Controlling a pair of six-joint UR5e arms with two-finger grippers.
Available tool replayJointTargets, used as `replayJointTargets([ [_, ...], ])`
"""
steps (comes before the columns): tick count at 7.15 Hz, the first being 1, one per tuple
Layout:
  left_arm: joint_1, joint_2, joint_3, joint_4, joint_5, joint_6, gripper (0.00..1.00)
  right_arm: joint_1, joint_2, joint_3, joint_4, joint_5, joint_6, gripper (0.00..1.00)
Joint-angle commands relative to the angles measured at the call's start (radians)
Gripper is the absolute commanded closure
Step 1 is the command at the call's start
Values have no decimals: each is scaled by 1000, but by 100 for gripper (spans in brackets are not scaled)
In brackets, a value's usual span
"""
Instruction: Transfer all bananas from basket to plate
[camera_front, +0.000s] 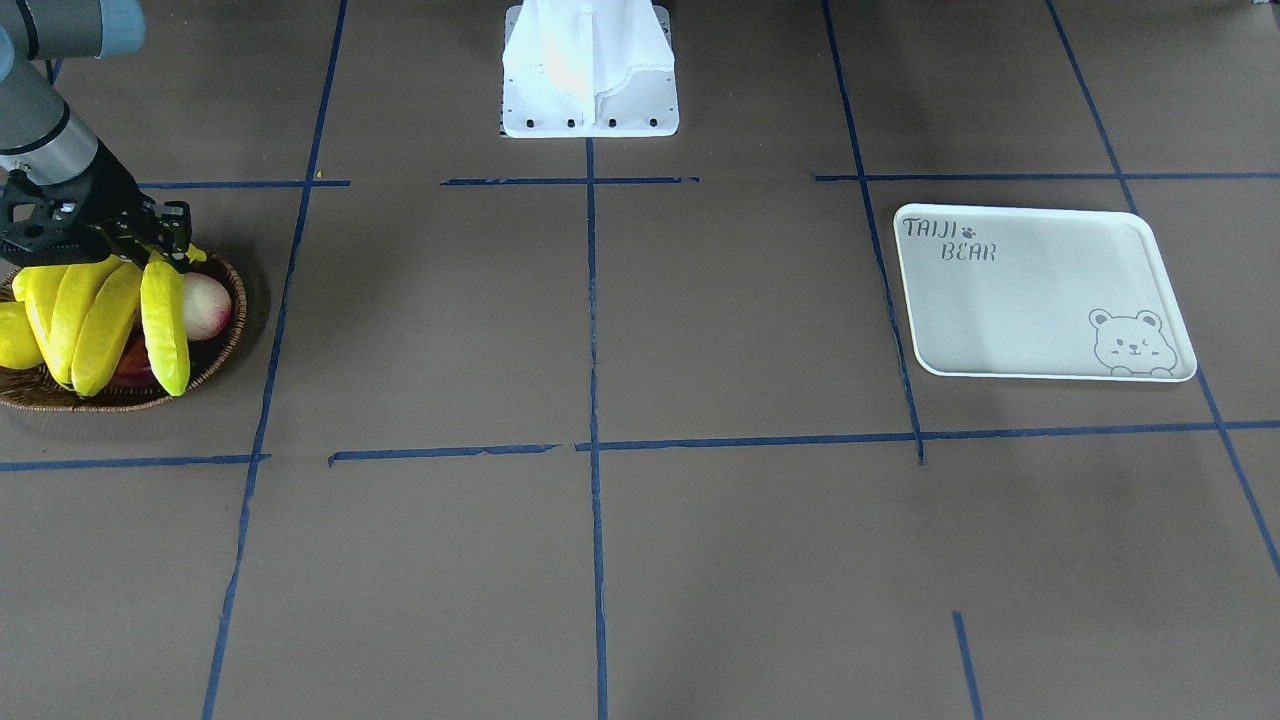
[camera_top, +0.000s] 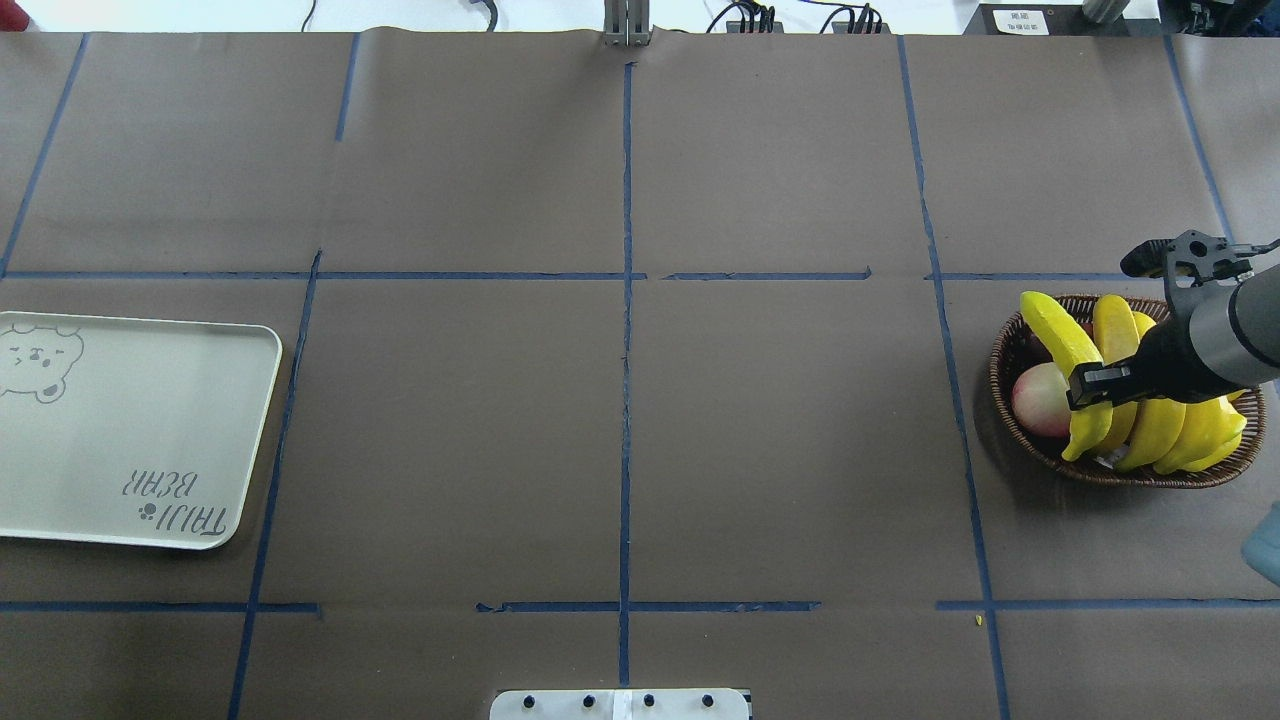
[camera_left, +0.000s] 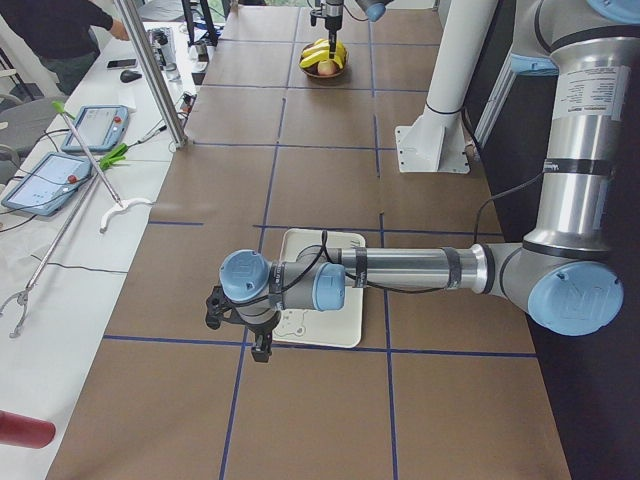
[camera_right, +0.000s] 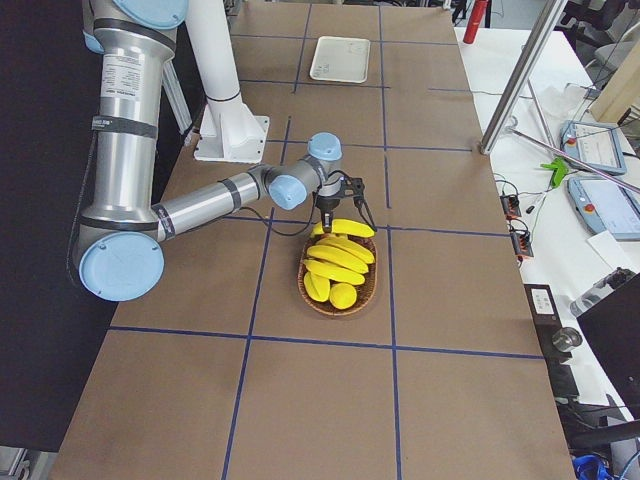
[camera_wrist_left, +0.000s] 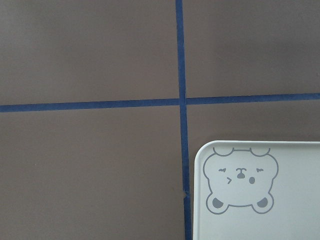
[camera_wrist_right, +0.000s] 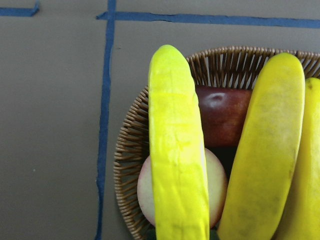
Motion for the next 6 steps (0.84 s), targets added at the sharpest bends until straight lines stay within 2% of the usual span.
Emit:
replayJointTargets([
  [1,0,-6,-8,1,-2,-6,0,18,24,69,9,11,15,100],
  [2,6,-29,-23,-1,0,-100,0,15,126,54,3,10,60,100],
  [3,23,-56,-26,-32,0,-173,0,-15,232,29,6,16,181,100],
  [4,64,-58,-31,-122,0,-261,0,-93,326,9,10,1,308,99],
  [5,139,-58,-29,-257,2,-408,0,-123,409,-9,11,-22,411,100],
  [6,211,-63,-29,-380,3,-630,0,-167,450,-11,13,-73,481,100],
])
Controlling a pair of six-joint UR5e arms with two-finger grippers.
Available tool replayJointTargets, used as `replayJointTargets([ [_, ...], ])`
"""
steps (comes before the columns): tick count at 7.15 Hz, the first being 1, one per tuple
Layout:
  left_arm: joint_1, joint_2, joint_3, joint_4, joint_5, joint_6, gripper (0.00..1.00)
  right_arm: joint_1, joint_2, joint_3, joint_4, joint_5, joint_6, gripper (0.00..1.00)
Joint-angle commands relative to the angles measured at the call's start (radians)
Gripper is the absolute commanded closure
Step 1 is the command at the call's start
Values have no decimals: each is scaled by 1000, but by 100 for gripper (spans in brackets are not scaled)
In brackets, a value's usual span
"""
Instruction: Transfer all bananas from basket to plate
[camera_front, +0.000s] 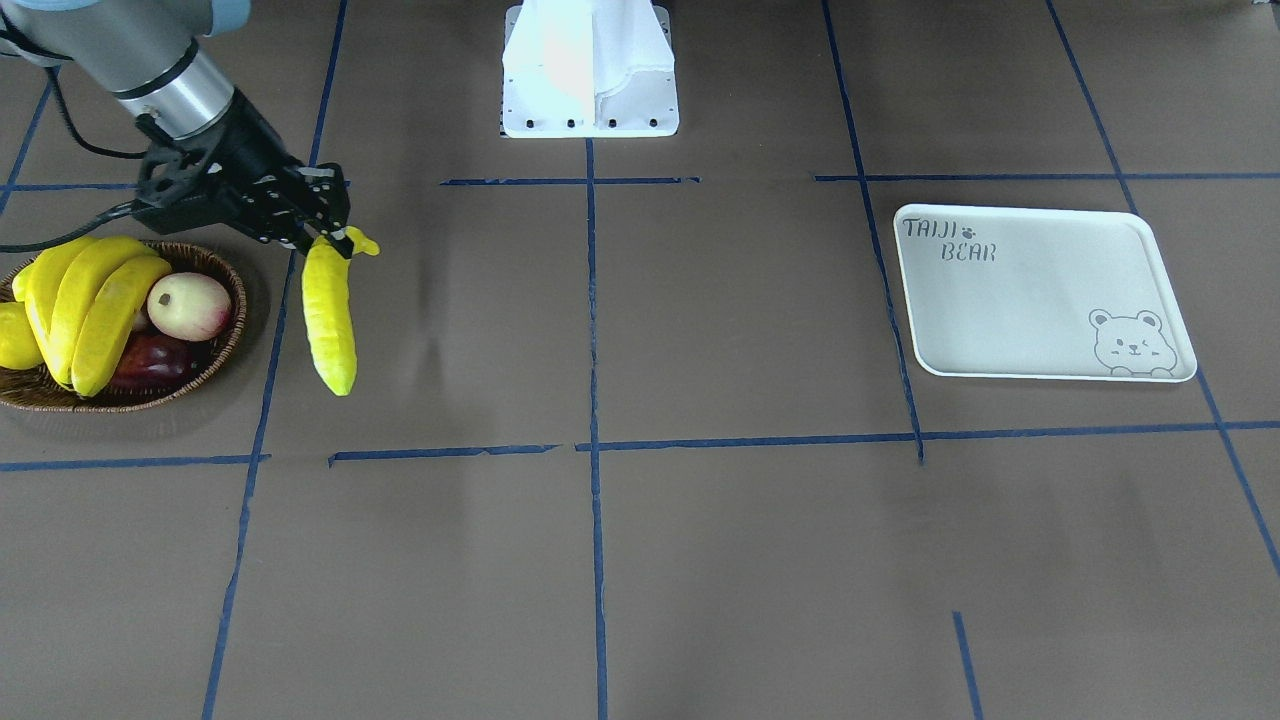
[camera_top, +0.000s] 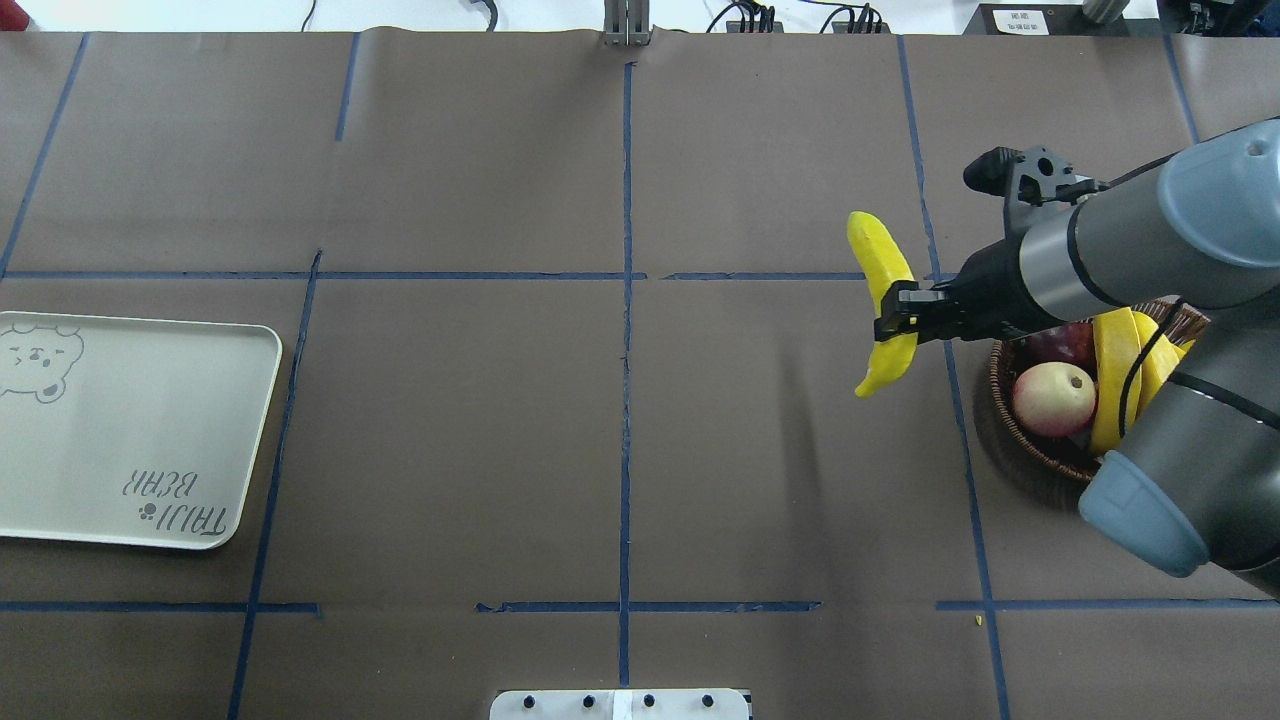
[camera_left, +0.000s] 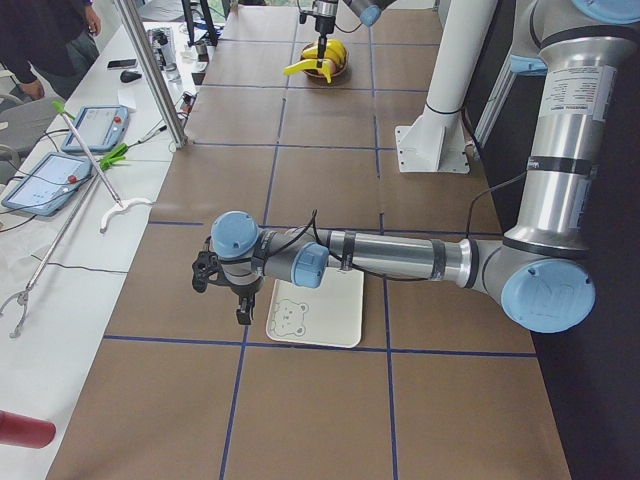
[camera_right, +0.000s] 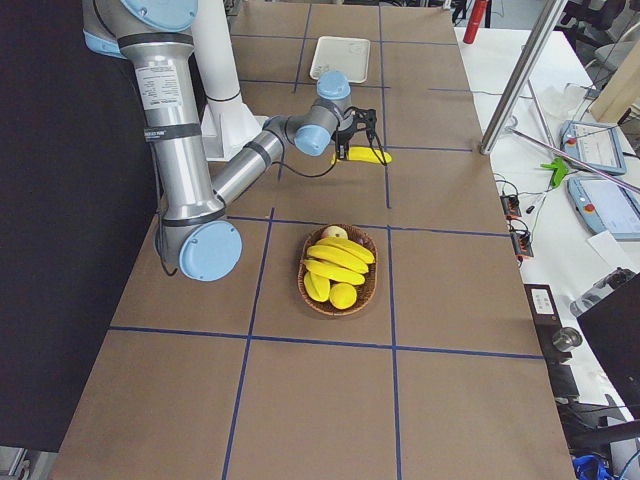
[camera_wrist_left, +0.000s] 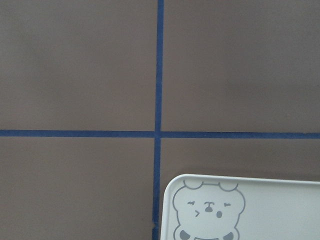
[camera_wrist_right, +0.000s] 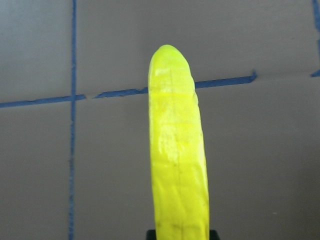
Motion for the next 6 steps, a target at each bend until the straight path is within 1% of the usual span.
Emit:
replayJointTargets([
  [1,135,-52,-1,-272,0,-487,0,-106,109,-30,52,-122,160,100],
  [2,198,-107,-4,-369,-1,-717,0,-156,114,-81,196,-173,240,100],
  [3,276,-152,-1,-487,0,-955,1,-228,132,-160,384,-283,327,100],
  [4,347,-183,2,-597,6,-1145,1,-294,154,-214,503,-398,352,100],
  [5,360,-216,1,-665,9,-1302,1,-316,160,-218,516,-431,351,100],
  [6,380,-255,-5,-713,8,-1406,1,-319,184,-219,513,-431,334,100],
])
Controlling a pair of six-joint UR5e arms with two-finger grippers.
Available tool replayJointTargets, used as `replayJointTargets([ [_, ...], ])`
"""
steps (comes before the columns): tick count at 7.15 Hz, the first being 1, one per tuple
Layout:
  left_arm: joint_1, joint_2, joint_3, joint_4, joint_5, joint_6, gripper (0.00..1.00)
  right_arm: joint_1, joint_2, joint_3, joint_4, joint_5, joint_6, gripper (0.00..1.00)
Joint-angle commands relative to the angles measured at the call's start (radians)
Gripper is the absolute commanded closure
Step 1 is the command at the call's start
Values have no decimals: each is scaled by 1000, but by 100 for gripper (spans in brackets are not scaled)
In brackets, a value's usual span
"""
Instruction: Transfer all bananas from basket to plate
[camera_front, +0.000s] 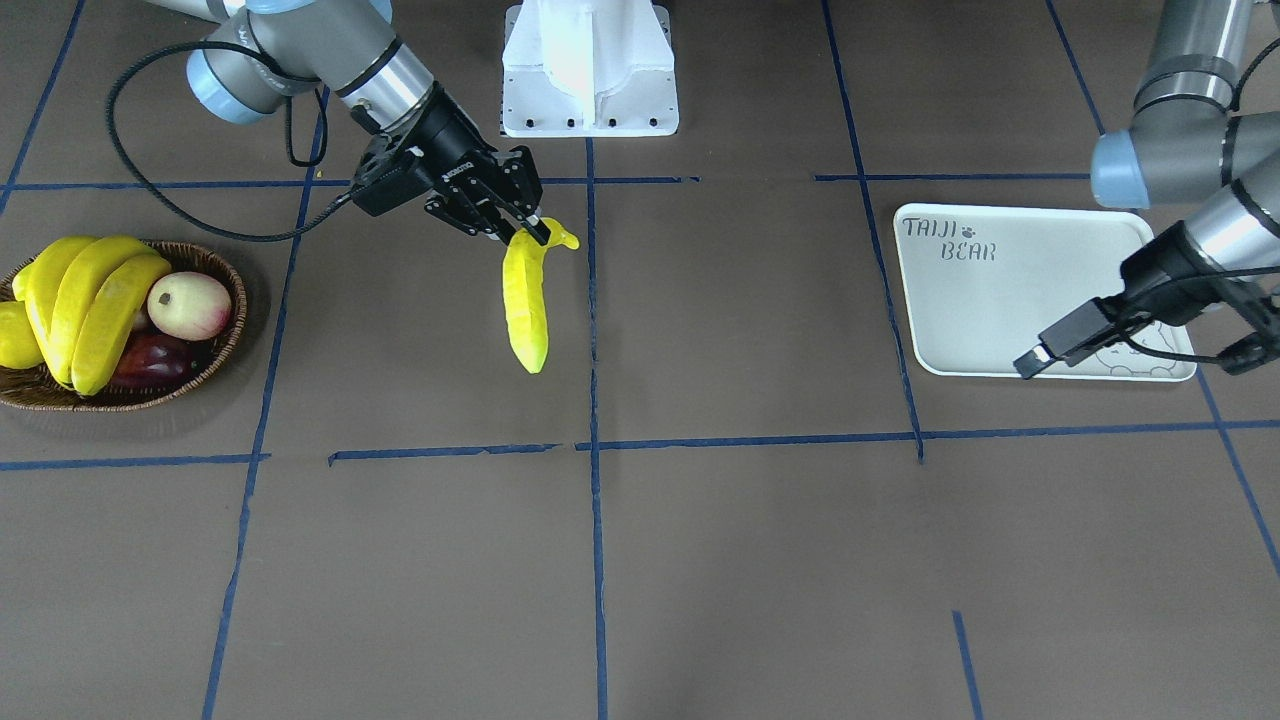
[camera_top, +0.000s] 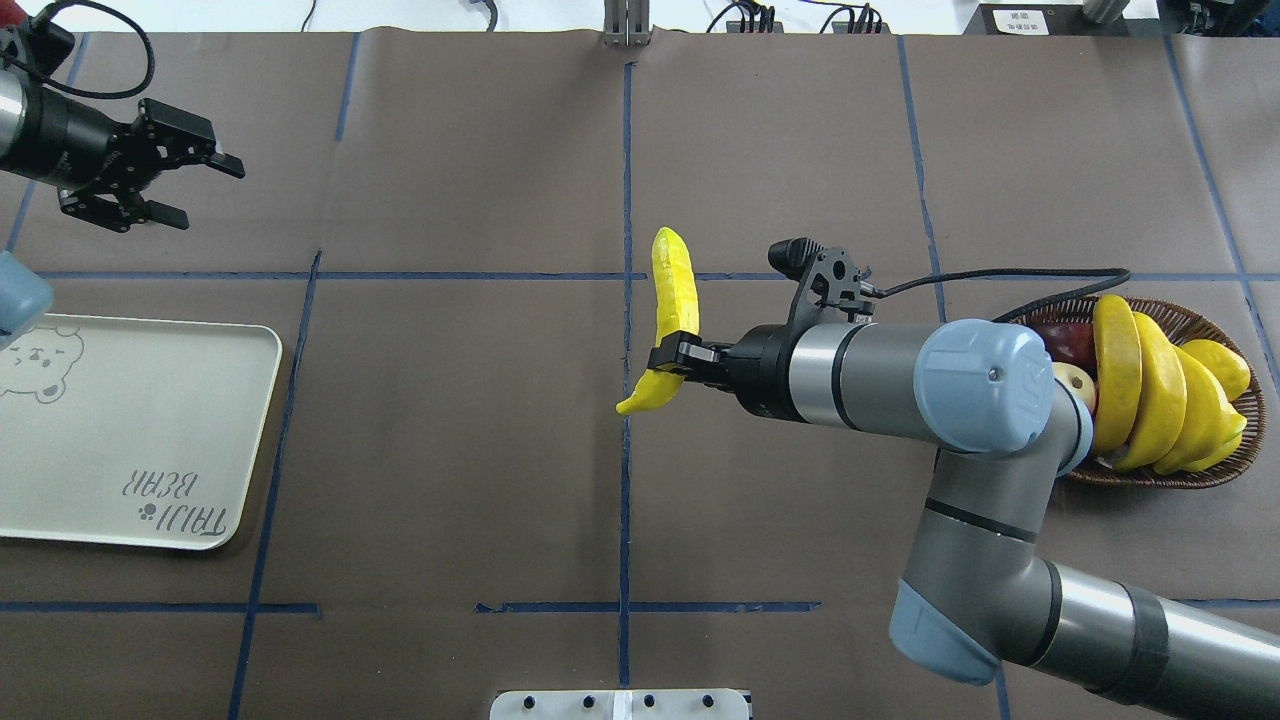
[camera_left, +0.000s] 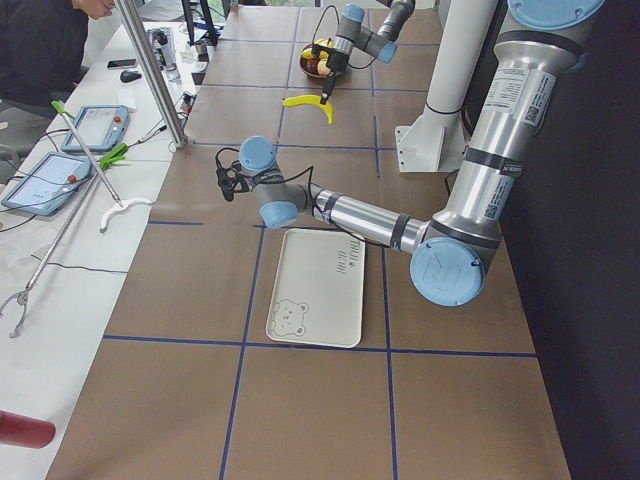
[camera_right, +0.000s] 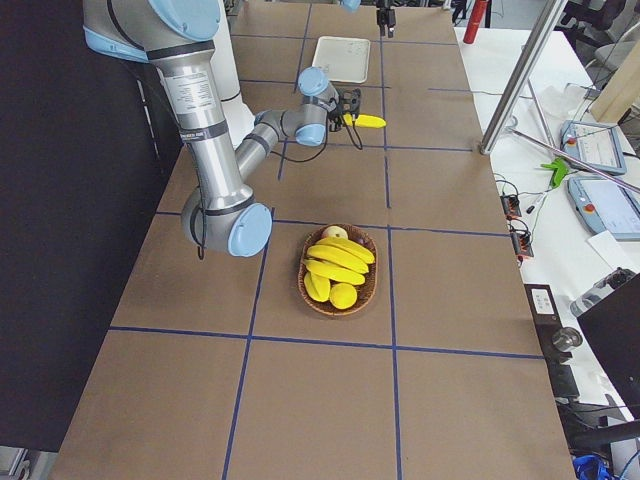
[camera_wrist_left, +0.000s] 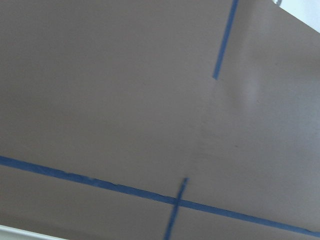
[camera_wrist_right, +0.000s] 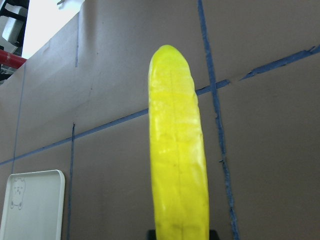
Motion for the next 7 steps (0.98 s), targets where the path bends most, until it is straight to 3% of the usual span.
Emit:
replayJointTargets([
  [1,97,-95,-9,-97,1,-165,1,-20,49,-40,21,-23,-27,100],
  [4,227,-230,-9,-97,28,-170,1,-43,140,-105,17,-17,-49,100],
  [5,272,-241,-8,-95,128,-177,1,-57,145,-104,17,-14,-49,100],
  [7,361,-273,-5,-94,239,-200,1,-69,145,-104,22,-14,-49,100],
])
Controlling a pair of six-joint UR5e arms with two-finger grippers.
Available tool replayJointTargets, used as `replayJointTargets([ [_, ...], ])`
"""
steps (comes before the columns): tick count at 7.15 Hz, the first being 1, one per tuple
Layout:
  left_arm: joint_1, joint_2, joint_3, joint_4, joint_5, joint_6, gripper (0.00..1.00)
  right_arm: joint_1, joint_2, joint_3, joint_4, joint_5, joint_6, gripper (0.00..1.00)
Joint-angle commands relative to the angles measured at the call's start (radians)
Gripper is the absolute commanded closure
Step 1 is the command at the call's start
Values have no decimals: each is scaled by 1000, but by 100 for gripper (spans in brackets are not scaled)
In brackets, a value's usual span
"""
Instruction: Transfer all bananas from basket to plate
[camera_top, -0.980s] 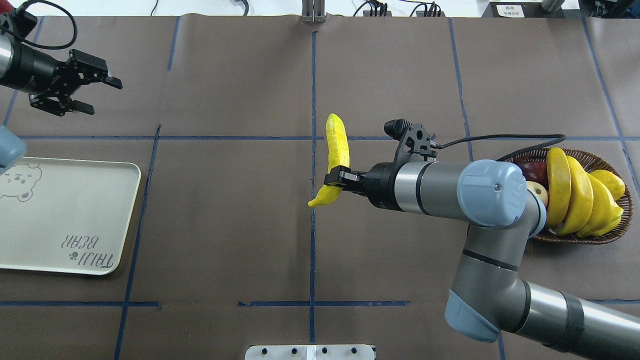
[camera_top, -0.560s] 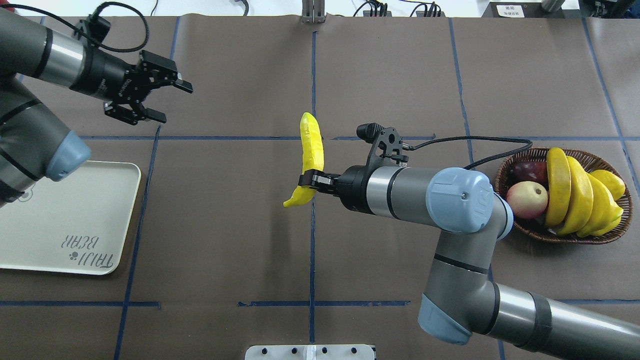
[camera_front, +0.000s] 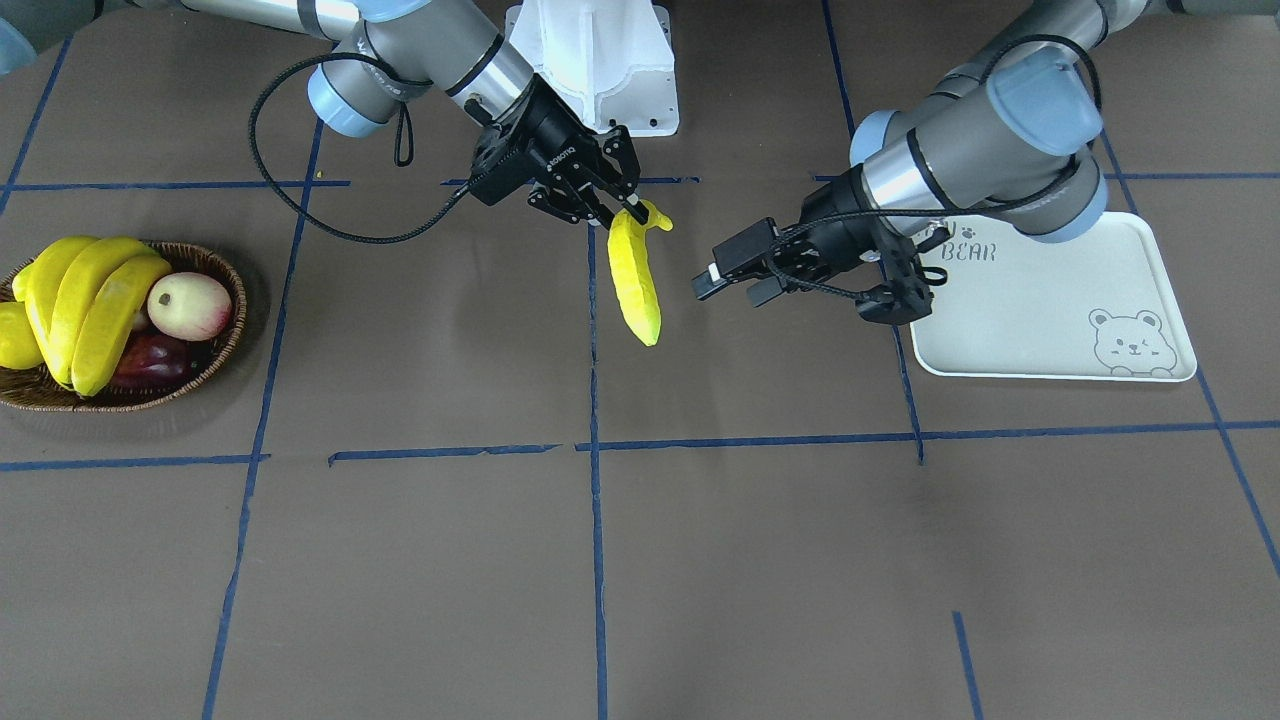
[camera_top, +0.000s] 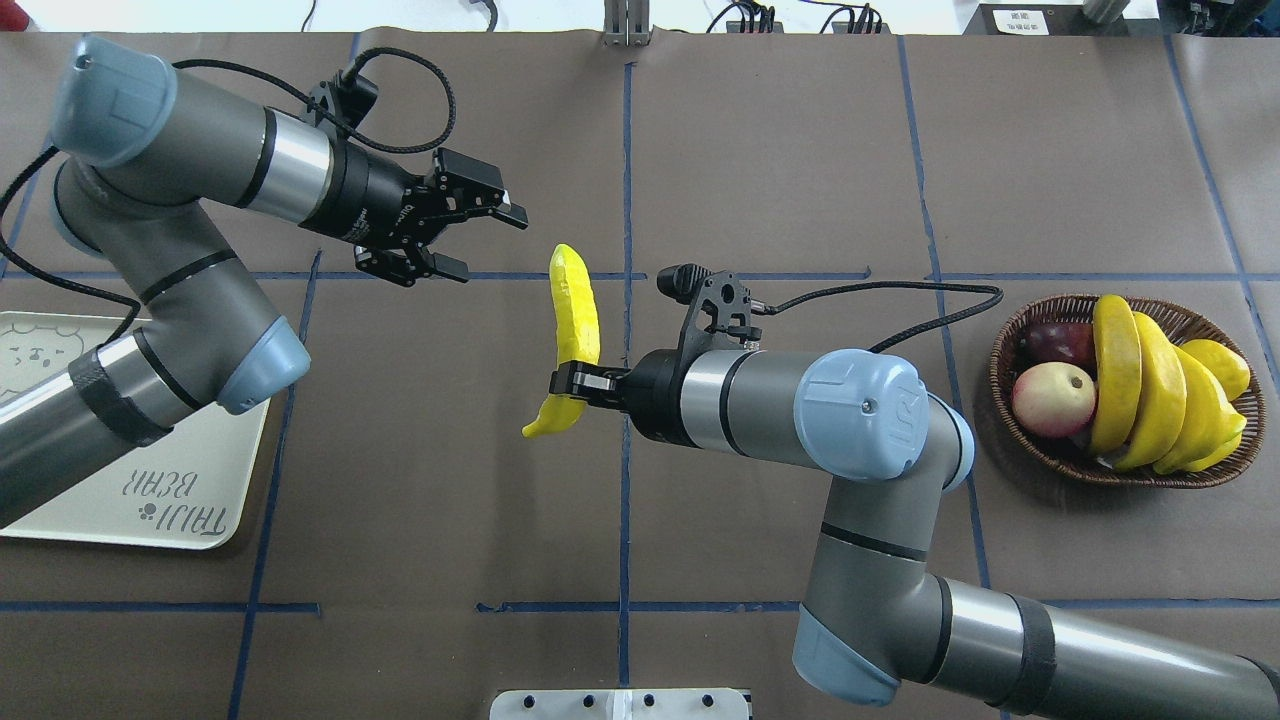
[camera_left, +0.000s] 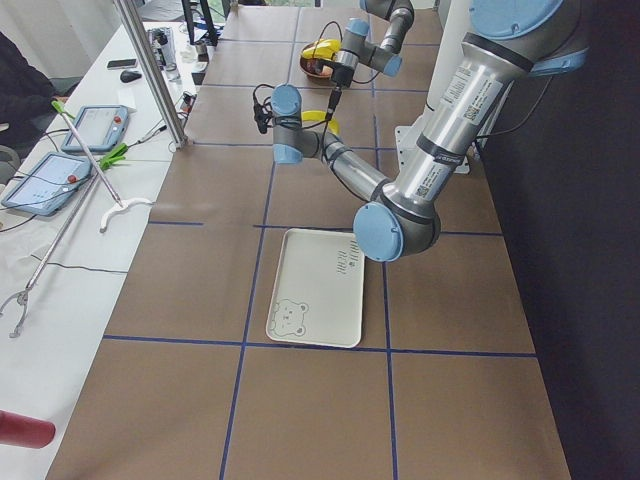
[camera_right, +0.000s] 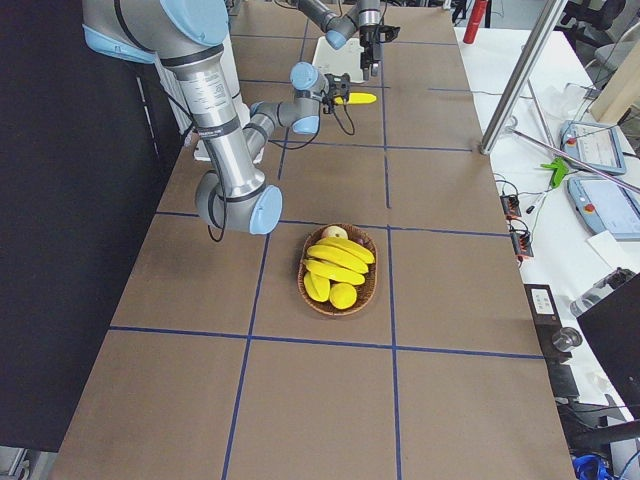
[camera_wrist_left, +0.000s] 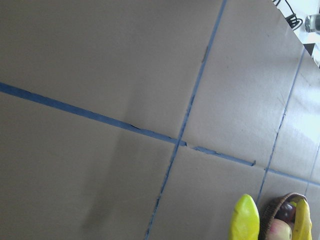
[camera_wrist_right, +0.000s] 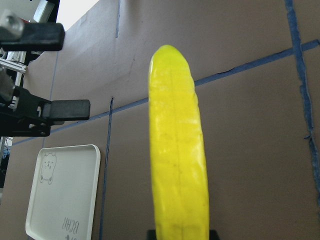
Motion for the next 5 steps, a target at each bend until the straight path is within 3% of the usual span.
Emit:
replayJointTargets([
  [1,91,-34,2,1,106,-30,1,-9,1,0,3,-1,4,100],
  [3,130,-44,4,3,127,-44,1,-9,1,0,4,-1,4,100],
  [4,135,-44,11,1,139,-44,5,-9,1,0,4,-1,1,100],
  [5,133,-42,8,4,139,-47,66,-9,0,0,4,-1,-2,99],
])
